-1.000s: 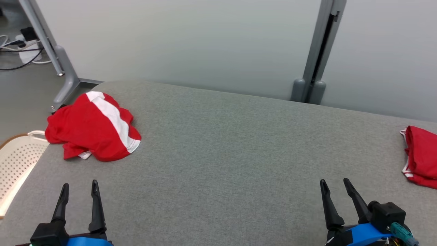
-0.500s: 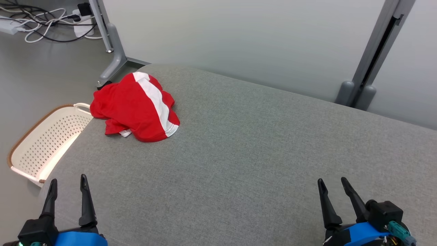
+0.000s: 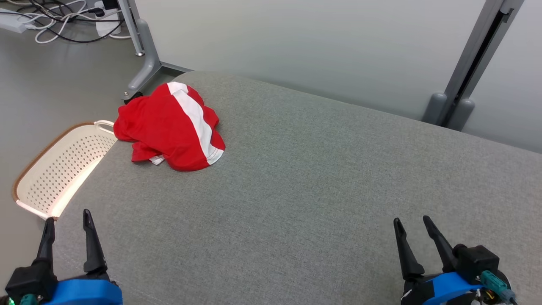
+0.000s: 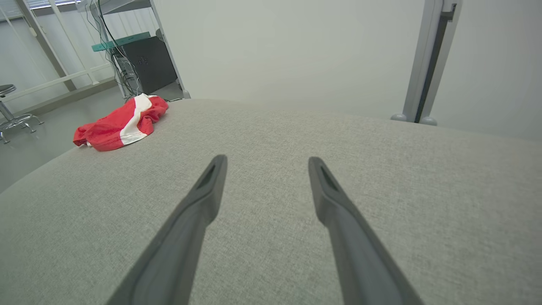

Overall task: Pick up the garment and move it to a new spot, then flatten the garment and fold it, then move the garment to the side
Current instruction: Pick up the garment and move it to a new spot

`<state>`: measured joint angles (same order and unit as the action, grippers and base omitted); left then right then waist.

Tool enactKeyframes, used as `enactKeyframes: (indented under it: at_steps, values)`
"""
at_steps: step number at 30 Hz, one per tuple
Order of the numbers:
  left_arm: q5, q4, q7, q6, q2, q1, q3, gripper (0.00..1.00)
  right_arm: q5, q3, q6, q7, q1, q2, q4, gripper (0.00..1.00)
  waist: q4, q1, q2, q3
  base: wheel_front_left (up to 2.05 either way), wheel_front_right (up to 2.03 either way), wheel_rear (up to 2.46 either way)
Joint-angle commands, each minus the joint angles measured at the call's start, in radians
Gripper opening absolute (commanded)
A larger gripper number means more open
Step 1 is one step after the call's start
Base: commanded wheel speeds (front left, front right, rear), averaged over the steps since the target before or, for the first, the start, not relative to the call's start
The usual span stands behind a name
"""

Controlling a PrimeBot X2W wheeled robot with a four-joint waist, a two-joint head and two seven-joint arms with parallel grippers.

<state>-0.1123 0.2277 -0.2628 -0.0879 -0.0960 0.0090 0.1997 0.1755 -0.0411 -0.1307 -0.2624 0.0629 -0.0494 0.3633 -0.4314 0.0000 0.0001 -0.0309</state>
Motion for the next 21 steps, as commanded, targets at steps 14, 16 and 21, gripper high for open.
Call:
enactKeyframes:
  at_steps: [14,16,21]
  values:
    - [-0.049,0.109,-0.002,-0.025,-0.119,-0.375,0.060,1.00,-0.111,0.083,0.000,0.041,0.101,-0.025,-0.139,1.00,0.143,0.0000,-0.0001,-0.172,0.00,0.00,0.00]
    - [-0.061,0.142,-0.002,-0.028,-0.147,-0.439,0.069,1.00,-0.122,0.092,0.000,0.057,0.117,-0.035,-0.174,1.00,0.175,0.0000,-0.0001,-0.219,0.00,0.00,0.00]
    - [-0.086,0.242,-0.003,-0.035,-0.218,-0.601,0.100,1.00,-0.165,0.109,0.000,0.092,0.138,-0.058,-0.288,1.00,0.253,0.0000,-0.0001,-0.340,0.00,0.00,0.00]
